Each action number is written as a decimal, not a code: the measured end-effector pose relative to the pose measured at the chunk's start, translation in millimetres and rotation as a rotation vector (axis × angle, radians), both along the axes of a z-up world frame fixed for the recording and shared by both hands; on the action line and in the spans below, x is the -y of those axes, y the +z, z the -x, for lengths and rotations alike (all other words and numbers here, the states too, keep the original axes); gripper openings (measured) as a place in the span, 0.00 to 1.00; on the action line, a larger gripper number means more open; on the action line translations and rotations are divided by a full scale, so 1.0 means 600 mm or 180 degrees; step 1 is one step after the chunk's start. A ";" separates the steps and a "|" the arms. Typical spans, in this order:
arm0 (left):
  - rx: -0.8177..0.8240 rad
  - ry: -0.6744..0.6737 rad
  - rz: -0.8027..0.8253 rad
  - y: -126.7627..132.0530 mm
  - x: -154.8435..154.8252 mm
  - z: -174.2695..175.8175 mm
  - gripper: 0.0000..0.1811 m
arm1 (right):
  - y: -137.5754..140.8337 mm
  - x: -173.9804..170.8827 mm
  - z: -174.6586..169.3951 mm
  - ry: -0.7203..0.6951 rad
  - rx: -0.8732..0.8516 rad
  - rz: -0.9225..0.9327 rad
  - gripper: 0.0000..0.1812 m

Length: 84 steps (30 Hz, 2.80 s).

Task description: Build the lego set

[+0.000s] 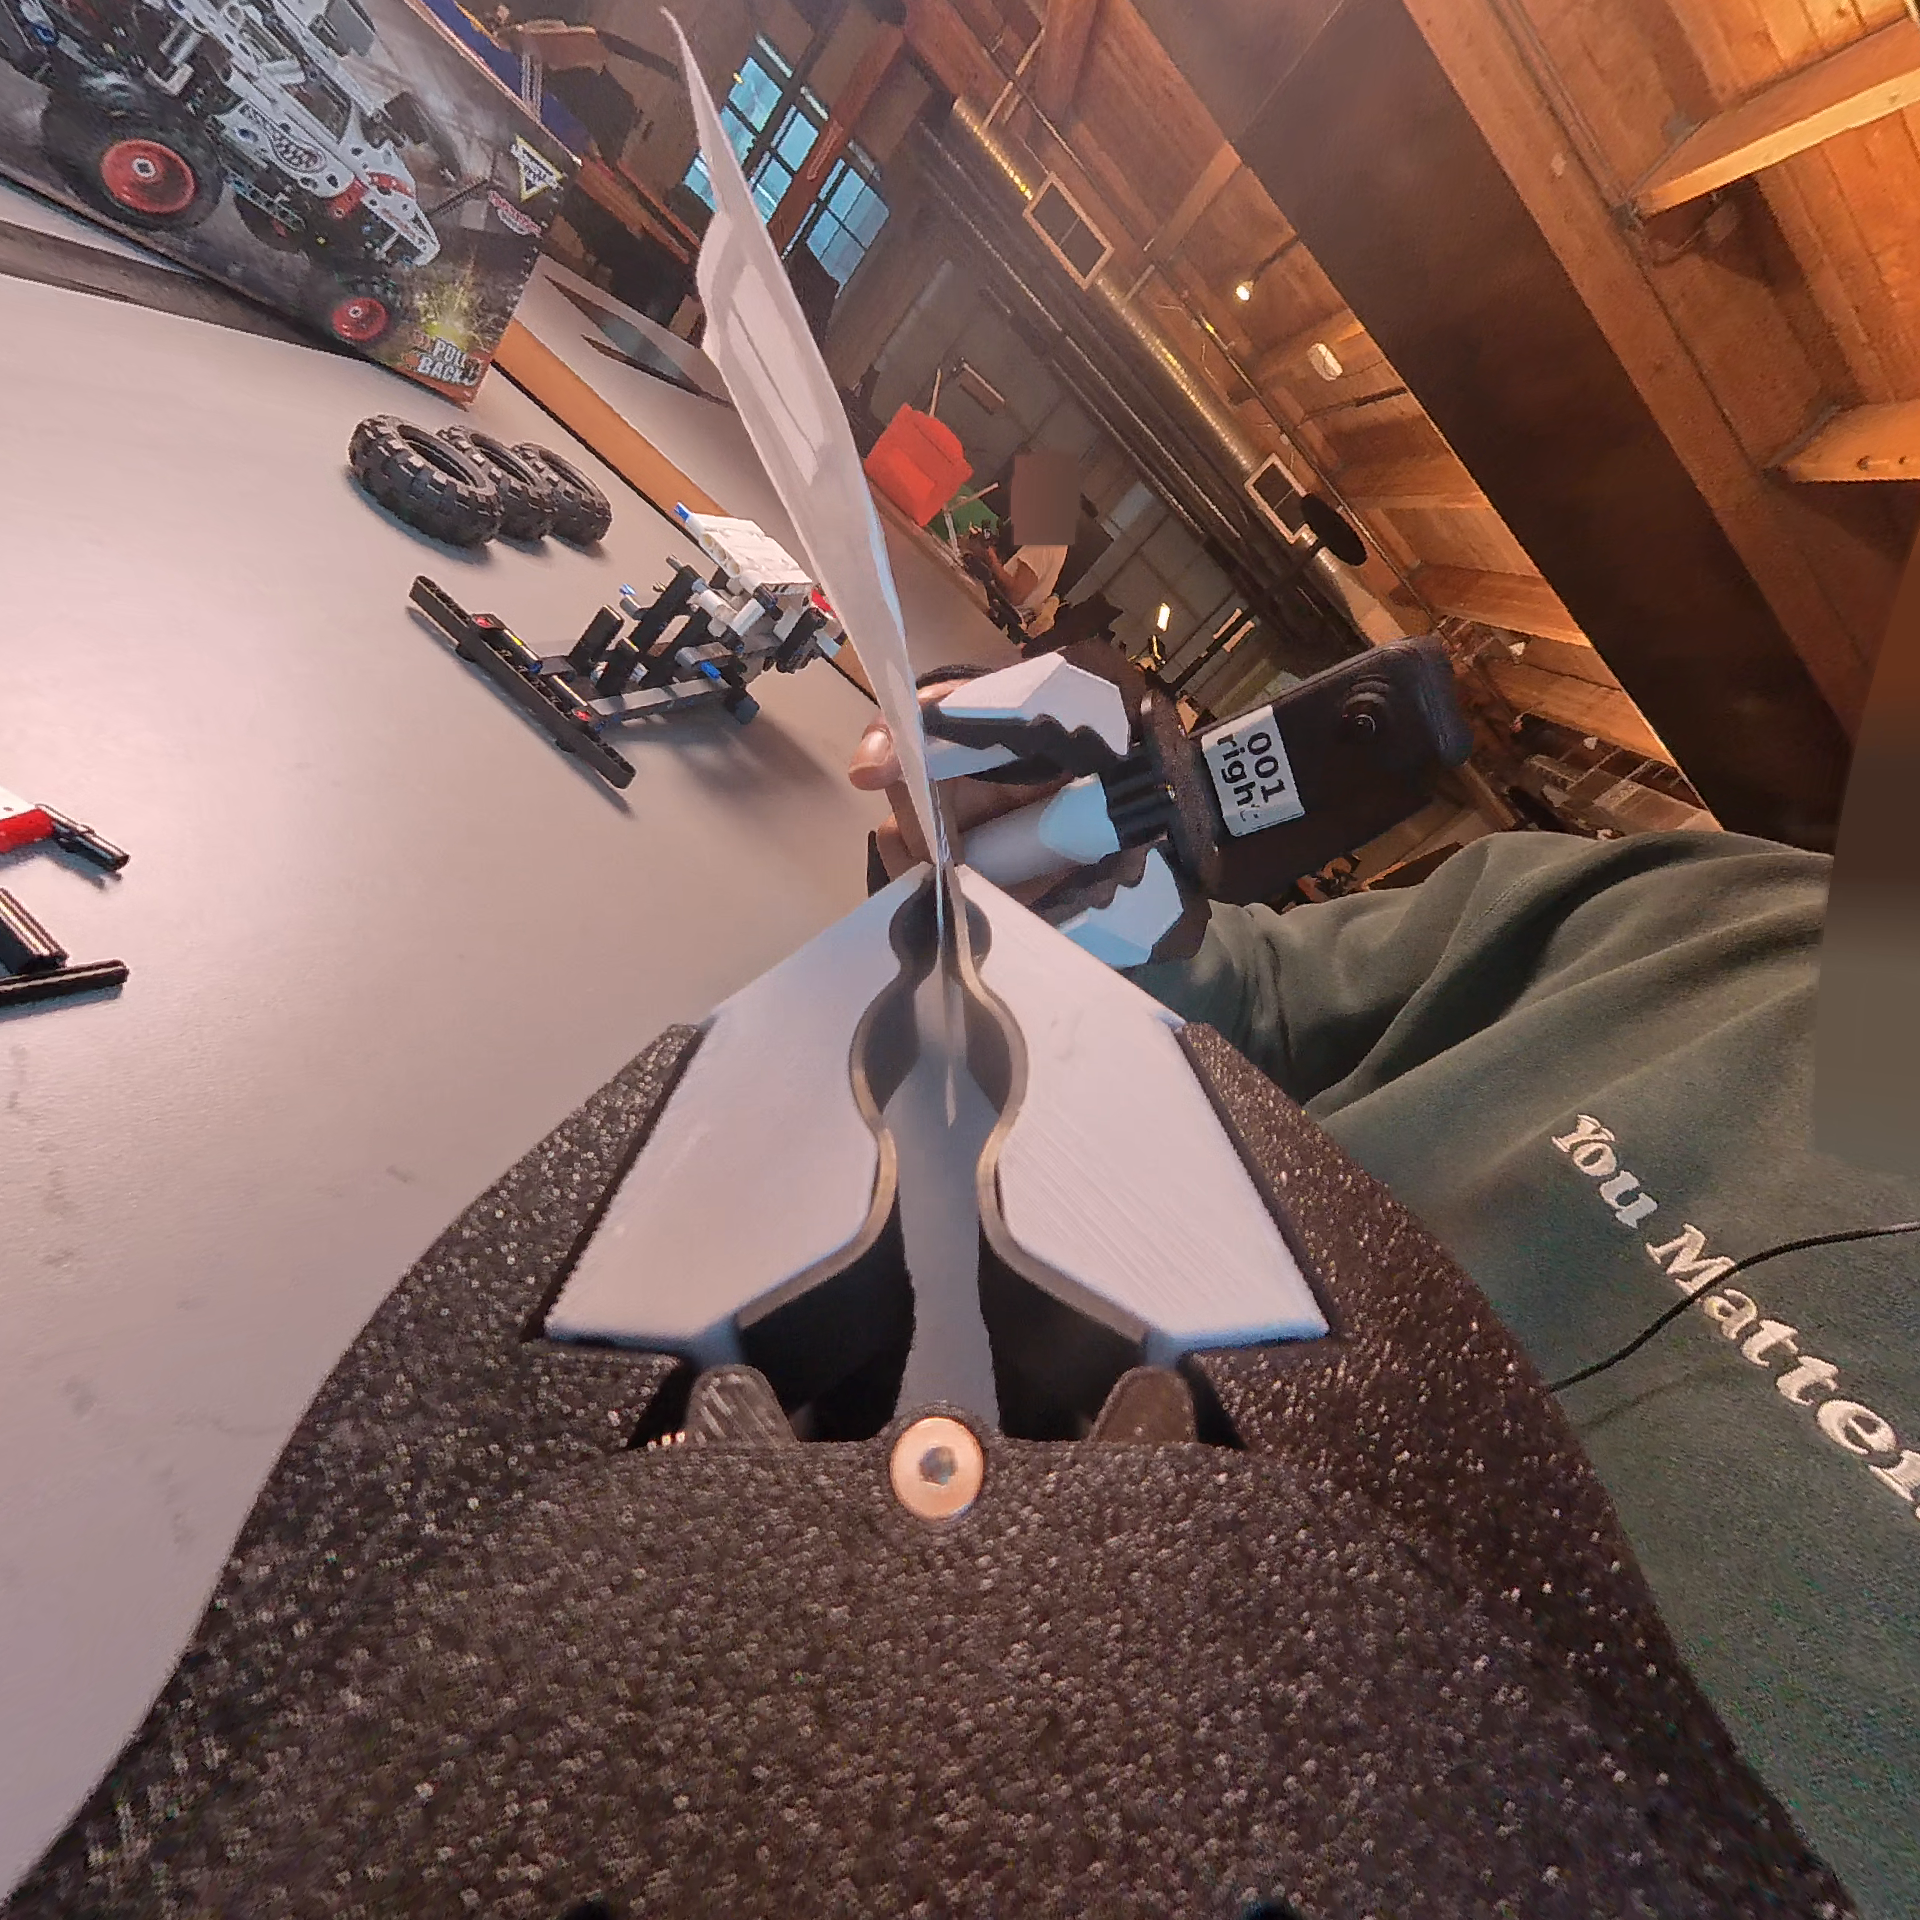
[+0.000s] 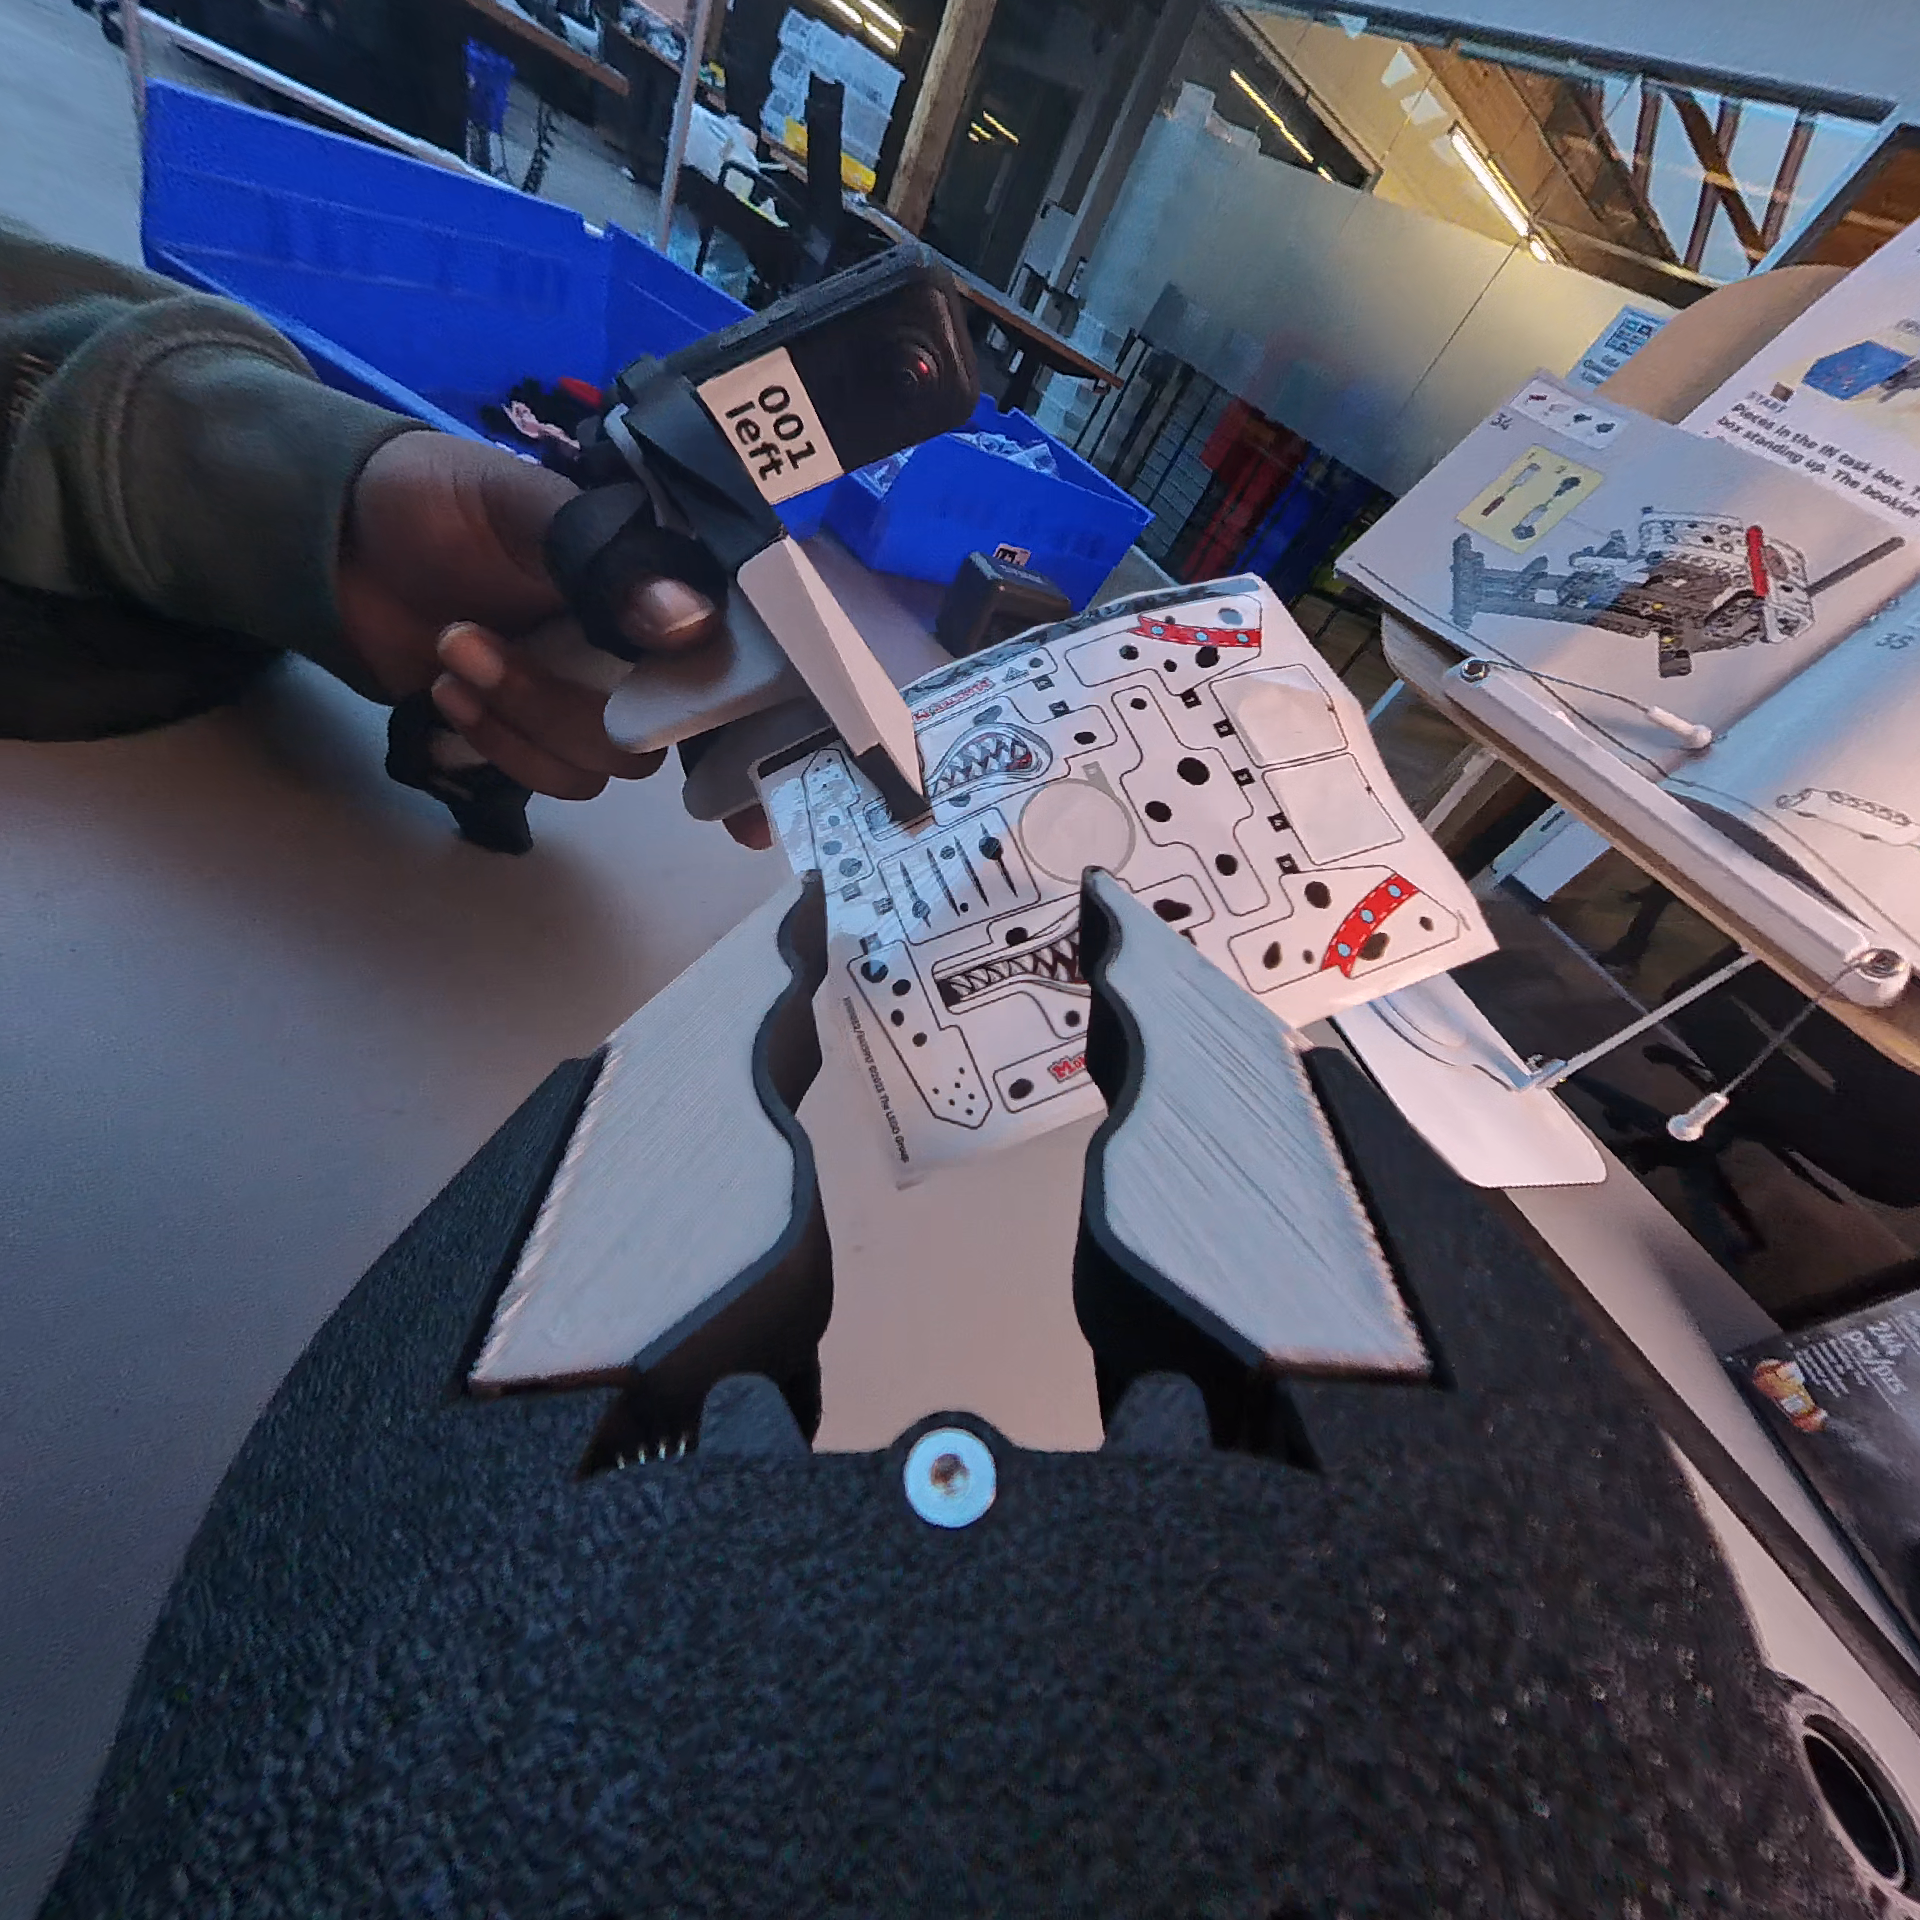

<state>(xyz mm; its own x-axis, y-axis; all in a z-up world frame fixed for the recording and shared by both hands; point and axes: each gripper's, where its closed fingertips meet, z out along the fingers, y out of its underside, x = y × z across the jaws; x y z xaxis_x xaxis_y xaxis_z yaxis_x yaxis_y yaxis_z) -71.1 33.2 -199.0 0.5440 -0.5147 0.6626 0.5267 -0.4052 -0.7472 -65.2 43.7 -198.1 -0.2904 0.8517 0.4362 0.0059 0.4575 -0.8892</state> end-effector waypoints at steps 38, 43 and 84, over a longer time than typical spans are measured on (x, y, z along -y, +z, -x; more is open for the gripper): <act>0.0078 -0.0406 -0.0348 0.032 0.025 -0.016 0.02 | -0.033 0.016 -0.006 0.0140 -0.0035 -0.0700 0.00; 0.0203 -0.0230 -0.0508 0.051 0.019 -0.005 0.18 | -0.002 -0.022 0.004 -0.0325 -0.0210 -0.0560 0.00; -0.1272 -0.0973 -0.0584 0.001 0.057 -0.112 0.00 | 0.013 0.060 -0.070 0.1069 0.0517 0.0672 0.20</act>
<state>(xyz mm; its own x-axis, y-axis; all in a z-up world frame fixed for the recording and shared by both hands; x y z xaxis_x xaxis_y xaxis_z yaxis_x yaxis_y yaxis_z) -3.6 -1.0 -198.4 0.5426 -0.7771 0.3187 0.0650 -0.3395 -0.9384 -23.0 7.6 -190.4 -0.6176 0.7637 0.1882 0.0354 0.2660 -0.9633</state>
